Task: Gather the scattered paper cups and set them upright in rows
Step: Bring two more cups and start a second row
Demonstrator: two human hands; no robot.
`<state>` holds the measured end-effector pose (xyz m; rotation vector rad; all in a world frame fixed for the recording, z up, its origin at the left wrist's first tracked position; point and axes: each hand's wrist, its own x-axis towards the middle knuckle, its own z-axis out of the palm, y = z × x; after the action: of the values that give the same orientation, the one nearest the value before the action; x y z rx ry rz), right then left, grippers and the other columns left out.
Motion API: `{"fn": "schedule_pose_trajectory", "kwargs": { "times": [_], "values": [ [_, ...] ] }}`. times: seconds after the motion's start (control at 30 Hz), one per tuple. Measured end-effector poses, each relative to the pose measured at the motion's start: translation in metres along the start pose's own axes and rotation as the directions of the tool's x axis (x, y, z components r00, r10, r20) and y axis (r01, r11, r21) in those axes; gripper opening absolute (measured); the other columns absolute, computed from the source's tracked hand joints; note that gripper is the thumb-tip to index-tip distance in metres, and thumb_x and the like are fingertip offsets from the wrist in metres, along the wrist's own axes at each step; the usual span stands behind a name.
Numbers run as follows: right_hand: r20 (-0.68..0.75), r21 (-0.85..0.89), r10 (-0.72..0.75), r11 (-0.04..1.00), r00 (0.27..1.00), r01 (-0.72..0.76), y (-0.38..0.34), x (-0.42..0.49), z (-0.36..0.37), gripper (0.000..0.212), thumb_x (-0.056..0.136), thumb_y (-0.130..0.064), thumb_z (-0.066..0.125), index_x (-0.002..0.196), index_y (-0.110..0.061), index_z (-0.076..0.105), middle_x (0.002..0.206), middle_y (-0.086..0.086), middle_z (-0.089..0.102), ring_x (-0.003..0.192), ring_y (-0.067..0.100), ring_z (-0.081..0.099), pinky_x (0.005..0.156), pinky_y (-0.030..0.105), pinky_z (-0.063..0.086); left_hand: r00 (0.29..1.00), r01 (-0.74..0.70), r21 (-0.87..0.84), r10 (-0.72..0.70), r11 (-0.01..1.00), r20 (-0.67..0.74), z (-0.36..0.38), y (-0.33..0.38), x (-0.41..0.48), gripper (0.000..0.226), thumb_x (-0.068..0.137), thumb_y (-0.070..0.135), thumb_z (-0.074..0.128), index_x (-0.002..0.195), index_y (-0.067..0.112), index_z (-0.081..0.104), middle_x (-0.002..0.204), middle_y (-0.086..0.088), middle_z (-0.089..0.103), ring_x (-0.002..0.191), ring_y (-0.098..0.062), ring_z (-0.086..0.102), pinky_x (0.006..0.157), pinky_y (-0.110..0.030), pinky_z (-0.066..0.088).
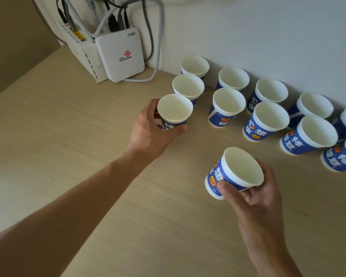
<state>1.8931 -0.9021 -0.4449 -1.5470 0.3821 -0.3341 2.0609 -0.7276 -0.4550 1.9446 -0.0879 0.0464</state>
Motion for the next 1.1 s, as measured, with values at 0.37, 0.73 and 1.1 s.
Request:
{"fn": "schedule_pose_trajectory", "kwargs": {
  "times": [0.37,0.73,1.1],
  "values": [
    [-0.013,-0.005,-0.010,1.000,1.000,0.010,0.005,0.005,0.001,0.064,0.059,-0.037,0.087,0.118,-0.031,0.062,0.114,0.001,0.072,0.102,0.021,0.071,0.082,0.027,0.059,0.998,0.015,0.048,-0.018,0.999,0.058,0.002,0.004,-0.002,0.073,0.064,0.032,0.093,0.127,0.021,0.058,0.116,0.011,0.067,0.106,-0.004,0.064,0.078,-0.019,0.056],
    [-0.117,-0.051,-0.116,0.992,0.986,0.111,0.005,0.050,0.026,0.069,0.068,-0.013,0.088,0.127,-0.017,0.054,0.111,-0.007,0.070,0.095,0.011,0.071,0.082,0.030,0.059,0.975,0.205,0.087,-0.196,0.975,-0.105,-0.024,0.014,-0.074,0.085,0.061,0.040,0.091,0.135,0.029,0.050,0.121,0.012,0.061,0.106,-0.009,0.062,0.086,-0.033,0.053],
    [-0.098,-0.210,-0.122,0.973,0.988,0.099,0.015,0.070,0.041,0.062,0.072,-0.012,0.088,0.123,-0.021,0.053,0.111,-0.002,0.068,0.092,0.021,0.068,0.087,0.043,0.058,0.968,0.242,-0.033,-0.243,0.970,-0.059,-0.023,0.031,-0.151,0.050,0.053,0.056,0.076,0.100,0.045,0.062,0.103,0.023,0.066,0.096,-0.003,0.065,0.075,-0.021,0.051]
  ]
}}
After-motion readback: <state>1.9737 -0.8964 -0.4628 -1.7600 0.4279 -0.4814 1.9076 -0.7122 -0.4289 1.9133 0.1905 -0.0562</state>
